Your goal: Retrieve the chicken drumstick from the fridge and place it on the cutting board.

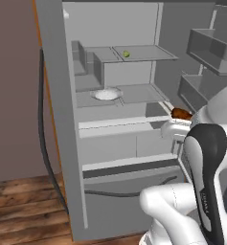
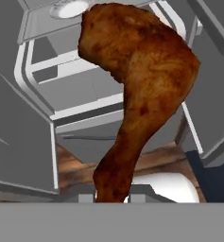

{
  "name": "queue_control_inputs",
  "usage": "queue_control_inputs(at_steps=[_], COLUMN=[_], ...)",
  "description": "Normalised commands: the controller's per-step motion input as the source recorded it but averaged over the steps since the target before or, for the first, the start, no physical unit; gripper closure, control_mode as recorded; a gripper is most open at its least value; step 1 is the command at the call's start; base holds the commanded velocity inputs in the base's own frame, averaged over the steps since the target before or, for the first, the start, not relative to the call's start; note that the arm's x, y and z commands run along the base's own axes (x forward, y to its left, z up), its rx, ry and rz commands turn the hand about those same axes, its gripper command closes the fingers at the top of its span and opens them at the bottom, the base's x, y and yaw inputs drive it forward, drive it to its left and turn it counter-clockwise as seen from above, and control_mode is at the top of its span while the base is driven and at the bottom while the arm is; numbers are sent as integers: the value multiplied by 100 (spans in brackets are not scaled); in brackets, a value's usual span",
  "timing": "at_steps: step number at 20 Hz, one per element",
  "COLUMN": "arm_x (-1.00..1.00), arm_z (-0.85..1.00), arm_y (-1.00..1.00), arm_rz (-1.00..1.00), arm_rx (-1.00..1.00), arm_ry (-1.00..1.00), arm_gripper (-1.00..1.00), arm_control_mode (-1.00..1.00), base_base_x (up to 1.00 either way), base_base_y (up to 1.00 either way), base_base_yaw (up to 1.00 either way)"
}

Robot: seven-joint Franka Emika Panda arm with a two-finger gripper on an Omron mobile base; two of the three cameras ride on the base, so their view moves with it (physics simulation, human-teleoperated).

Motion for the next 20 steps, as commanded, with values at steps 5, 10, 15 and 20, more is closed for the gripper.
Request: queue_control_inputs(at_steps=[5, 10, 15, 20], arm_x=[0, 0, 0, 0], arm_z=[0, 0, 0, 0], arm_y=[0, 0, 0, 0], arm_rz=[0, 0, 0, 0], arm_rx=[0, 0, 0, 0], arm_ry=[0, 0, 0, 0], arm_gripper=[100, 100, 100, 100], arm_control_mode=[100, 100, 100, 100], base_base_x=[-64, -68, -55, -40], base_base_y=[13, 12, 9, 12], base_base_yaw=[0, 0, 8, 34])
